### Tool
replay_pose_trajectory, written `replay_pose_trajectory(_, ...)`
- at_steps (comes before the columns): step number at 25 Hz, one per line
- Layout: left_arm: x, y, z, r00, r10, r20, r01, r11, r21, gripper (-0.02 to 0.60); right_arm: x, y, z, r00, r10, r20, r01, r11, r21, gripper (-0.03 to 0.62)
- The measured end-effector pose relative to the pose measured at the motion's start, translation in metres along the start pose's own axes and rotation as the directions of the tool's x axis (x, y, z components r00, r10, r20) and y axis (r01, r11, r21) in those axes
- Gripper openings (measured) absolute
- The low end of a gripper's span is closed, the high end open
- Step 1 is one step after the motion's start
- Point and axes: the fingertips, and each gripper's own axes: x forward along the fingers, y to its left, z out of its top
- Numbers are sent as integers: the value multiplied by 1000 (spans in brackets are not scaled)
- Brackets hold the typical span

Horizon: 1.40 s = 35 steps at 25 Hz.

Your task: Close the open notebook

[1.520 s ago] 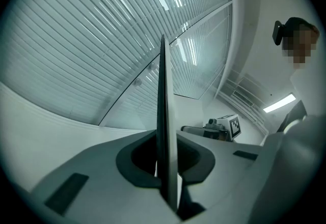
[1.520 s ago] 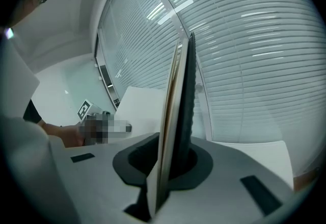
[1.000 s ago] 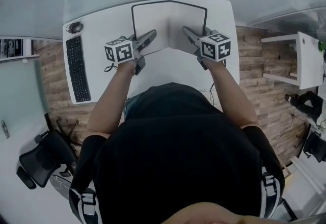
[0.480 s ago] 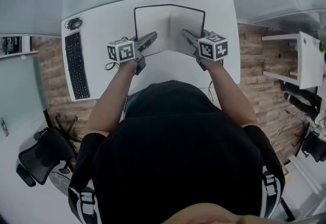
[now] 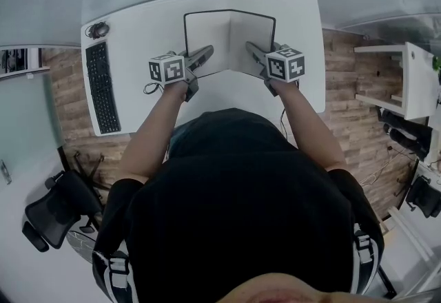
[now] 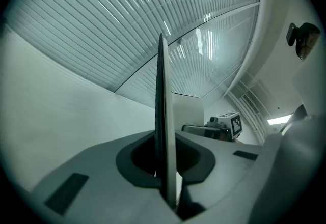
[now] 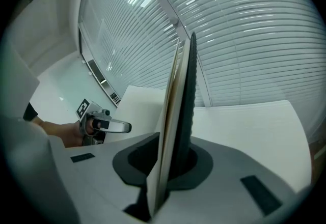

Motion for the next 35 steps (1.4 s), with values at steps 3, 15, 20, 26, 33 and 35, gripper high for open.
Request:
replay_pose_trajectory(3,4,6,-3,1000,-4,-11,4,1000,-9,48,3,-4,-4,1000,-10,-14,10,1000,5,64)
replay_pose_trajectory(15,20,34,-36,999,-8,-49,3,996,-93,48,18,-22,-38,996,-38,-83,41,998,38,64)
replay_pose_trajectory(20,30,42,-49,998,-12,-63,4,992,-129,48,23,-35,-54,993,-40,-111,46,997,54,64)
replay_pose_trajectory(26,27,49,-57,997,8,-77,-19,990,-140,48,32,-36,-70,990,-40,-138,50,996,75,64)
replay_pose_trajectory(33,38,60,-73,994,19,-104,-38,983,-178,48,39,-49,-87,983,-36,-179,53,995,90,64)
replay_pose_trajectory(35,44,61,-78,993,19,-113,-40,982,-184,48,39,-54,-91,982,-37,-187,55,994,91,64)
